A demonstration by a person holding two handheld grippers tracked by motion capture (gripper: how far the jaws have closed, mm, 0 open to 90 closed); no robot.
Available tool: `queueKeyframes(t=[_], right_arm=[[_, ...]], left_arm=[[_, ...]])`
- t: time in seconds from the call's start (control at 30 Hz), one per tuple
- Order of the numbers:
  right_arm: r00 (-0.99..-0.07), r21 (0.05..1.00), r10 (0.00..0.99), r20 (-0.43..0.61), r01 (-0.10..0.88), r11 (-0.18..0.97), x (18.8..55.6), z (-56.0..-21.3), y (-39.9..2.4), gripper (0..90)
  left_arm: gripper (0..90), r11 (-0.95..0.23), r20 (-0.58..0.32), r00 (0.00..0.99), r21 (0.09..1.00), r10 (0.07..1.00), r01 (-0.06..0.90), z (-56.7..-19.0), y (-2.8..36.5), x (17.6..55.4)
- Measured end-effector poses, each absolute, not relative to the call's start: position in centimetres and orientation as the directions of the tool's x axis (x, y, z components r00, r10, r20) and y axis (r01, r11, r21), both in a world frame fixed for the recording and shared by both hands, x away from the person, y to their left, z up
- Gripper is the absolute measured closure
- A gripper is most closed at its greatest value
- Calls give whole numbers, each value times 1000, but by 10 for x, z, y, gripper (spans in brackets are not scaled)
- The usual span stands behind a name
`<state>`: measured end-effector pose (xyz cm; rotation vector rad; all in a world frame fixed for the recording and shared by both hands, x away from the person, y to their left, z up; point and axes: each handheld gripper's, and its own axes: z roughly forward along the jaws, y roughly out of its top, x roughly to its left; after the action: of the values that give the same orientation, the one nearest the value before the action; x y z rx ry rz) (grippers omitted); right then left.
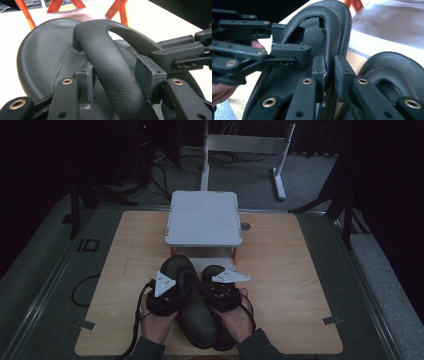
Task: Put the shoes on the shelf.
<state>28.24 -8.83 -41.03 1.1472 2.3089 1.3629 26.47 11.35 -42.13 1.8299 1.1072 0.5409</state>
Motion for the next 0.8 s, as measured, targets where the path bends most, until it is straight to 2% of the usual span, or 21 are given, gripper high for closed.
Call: queueKeyframes(t=[0.3,0.4,0.53,0.7,0.8], right_arm=[[-682,780,703,203,547,305,284,-429,-81,716],[-687,774,698,204,549,314,286,-432,-80,701],[-695,787,694,189,530,316,286,-429,-88,604],[-682,820,717,145,488,299,288,-421,-114,541],[-659,827,749,69,458,326,293,-421,-134,514]], left_arm=[[618,-240,-62,522,838,851,490,-438,126,277],[620,-231,-79,514,828,854,511,-446,128,284],[619,-225,-101,518,818,850,529,-454,131,291],[616,-225,-117,530,814,840,535,-457,129,295],[613,-226,-119,524,806,844,548,-459,127,298]])
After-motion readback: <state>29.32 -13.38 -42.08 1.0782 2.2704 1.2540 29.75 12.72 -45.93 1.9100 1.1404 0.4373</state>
